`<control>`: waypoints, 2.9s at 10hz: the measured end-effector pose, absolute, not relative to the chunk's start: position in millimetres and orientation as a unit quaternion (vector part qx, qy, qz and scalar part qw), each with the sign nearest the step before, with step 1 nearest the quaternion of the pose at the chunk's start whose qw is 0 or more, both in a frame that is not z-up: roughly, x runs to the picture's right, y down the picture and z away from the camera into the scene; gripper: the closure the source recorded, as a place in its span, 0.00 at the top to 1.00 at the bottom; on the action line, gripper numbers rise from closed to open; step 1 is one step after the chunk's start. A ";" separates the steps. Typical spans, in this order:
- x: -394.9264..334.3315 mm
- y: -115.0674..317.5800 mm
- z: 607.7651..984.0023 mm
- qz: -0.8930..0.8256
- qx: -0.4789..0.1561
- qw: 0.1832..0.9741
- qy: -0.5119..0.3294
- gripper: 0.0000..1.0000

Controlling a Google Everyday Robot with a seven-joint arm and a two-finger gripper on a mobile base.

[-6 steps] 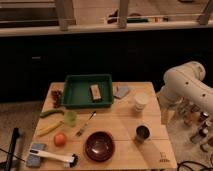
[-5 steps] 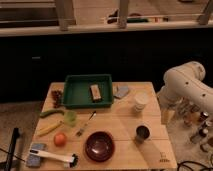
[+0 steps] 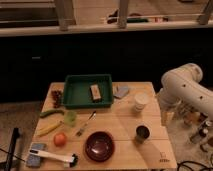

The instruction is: Stack cups on top of each other

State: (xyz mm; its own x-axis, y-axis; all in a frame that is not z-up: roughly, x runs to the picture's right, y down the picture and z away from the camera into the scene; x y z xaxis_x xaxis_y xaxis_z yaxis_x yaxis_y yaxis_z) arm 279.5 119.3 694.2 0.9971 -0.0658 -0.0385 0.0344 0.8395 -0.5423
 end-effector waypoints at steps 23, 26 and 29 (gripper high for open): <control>274.5 150.1 716.3 -0.222 -0.301 0.927 0.012 0.80; 274.3 152.8 718.9 -0.243 -0.303 0.922 0.008 0.80; 273.1 156.6 723.3 -0.267 -0.305 0.914 0.001 0.80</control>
